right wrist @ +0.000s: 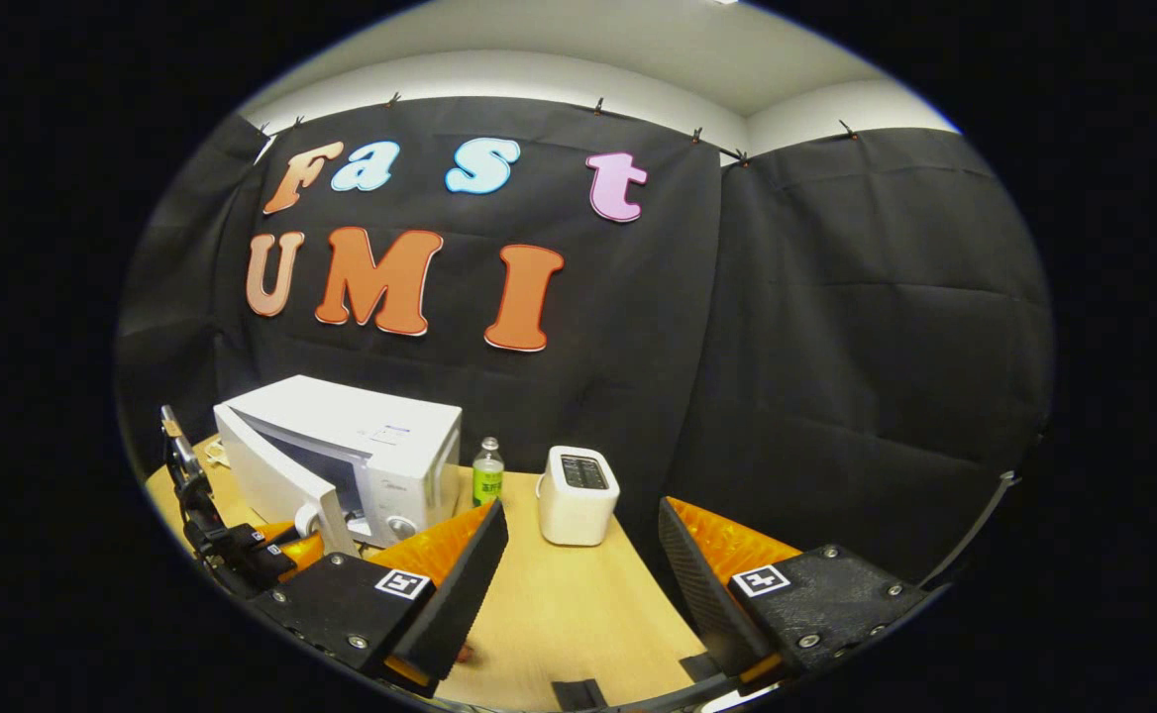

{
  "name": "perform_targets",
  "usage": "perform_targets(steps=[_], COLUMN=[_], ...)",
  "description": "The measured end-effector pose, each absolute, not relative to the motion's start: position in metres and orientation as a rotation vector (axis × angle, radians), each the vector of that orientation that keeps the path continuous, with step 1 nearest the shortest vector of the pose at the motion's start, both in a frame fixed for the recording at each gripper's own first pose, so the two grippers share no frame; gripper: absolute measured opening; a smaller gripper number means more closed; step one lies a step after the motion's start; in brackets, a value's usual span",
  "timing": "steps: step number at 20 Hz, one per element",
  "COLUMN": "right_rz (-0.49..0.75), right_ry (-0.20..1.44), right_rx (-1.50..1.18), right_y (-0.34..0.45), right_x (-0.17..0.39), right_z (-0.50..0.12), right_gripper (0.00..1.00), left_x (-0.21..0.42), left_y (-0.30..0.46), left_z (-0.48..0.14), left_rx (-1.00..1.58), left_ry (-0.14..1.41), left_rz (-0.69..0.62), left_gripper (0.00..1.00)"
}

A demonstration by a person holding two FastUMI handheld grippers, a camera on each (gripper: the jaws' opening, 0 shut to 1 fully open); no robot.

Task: Open the microwave oven with the left hand, put the food in, and close the microwave oven.

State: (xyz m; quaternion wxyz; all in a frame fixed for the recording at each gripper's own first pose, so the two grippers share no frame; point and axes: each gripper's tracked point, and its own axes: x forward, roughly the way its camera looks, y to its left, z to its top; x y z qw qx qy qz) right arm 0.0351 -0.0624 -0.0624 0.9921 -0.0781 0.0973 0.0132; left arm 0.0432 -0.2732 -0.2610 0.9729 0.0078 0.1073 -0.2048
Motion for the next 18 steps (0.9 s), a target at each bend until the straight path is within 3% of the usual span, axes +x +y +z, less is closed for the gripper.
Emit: perform_targets(steps=[2,3,9,12,15,16,18], right_rz=[0.059,0.077,0.159,0.197,0.241,0.250,0.270], right_ry=[0.178,0.170,0.152,0.164,0.182,0.188,0.199], right_rx=[-0.140,-0.137,-0.135,-0.103,-0.065,-0.059,-0.045], right_y=[-0.042,-0.031,0.021,0.042,0.061,0.065,0.071], right_x=[0.031,0.029,0.019,0.023,0.027,0.029,0.031], right_z=[-0.058,-0.057,-0.055,-0.062,-0.072,-0.076,-0.083], right_gripper=[0.95,0.95,0.95,0.95,0.95,0.95,0.95], left_x=[0.030,0.023,-0.028,-0.055,-0.081,-0.087,-0.098], left_y=[-0.262,-0.256,-0.202,-0.157,-0.109,-0.093,-0.060], left_z=[-0.260,-0.259,-0.258,-0.257,-0.253,-0.252,-0.247], left_rx=[0.023,0.019,0.019,0.050,0.041,0.033,0.026], left_ry=[0.226,0.228,0.270,0.284,0.304,0.317,0.335], left_rz=[-0.426,-0.432,-0.462,-0.389,-0.306,-0.268,-0.190], left_gripper=[0.08,0.12,0.13,0.21,0.41,0.36,0.56])
